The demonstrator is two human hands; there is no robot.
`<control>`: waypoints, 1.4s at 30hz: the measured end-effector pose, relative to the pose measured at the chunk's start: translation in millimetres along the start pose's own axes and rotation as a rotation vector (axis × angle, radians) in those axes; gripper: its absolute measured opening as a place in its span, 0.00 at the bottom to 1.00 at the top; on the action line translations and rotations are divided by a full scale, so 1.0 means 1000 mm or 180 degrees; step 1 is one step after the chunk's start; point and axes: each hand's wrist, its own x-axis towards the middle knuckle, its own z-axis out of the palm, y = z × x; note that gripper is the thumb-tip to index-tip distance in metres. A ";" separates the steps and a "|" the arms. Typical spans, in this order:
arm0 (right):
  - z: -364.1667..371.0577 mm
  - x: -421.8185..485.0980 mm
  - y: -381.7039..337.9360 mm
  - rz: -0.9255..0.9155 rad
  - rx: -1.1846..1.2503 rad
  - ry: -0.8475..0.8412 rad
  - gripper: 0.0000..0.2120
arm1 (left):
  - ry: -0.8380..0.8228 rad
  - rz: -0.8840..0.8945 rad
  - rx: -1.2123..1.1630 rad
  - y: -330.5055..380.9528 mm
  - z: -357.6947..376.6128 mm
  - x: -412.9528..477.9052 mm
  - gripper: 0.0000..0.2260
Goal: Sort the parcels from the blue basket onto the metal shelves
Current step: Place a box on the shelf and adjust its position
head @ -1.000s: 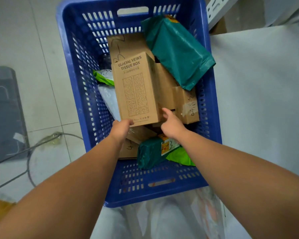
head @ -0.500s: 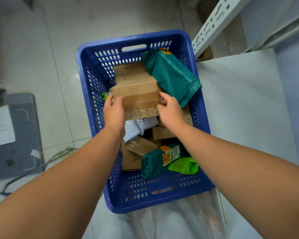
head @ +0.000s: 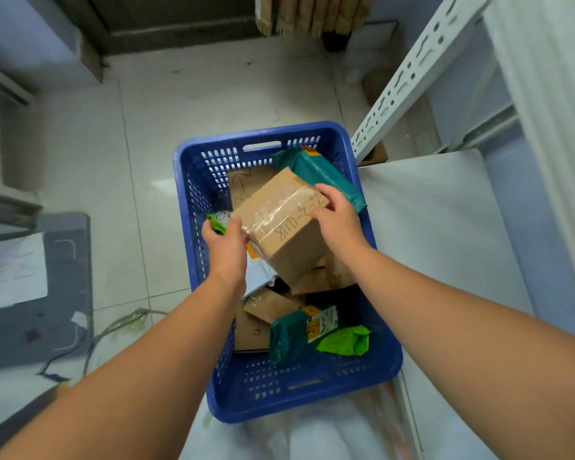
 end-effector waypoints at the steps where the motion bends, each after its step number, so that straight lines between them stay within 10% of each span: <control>1: -0.003 -0.005 -0.008 -0.0065 -0.0048 -0.0142 0.23 | -0.0119 -0.0084 -0.0050 0.004 -0.001 -0.008 0.29; 13: -0.053 -0.081 -0.100 -0.1829 -0.3176 -0.1255 0.58 | -0.0377 -0.0221 -0.0127 0.058 -0.010 -0.113 0.19; 25: -0.130 -0.178 -0.229 -0.2597 -0.4326 -0.1082 0.54 | -0.0986 -0.0338 0.0373 0.150 -0.030 -0.246 0.27; 35: -0.181 -0.250 -0.298 -0.2652 -0.4658 -0.0302 0.55 | -0.0762 0.3505 0.2804 0.263 -0.031 -0.311 0.35; 42: -0.196 -0.314 -0.338 -0.2541 -0.5189 0.0213 0.53 | -0.1735 0.4023 0.3445 0.314 -0.042 -0.365 0.30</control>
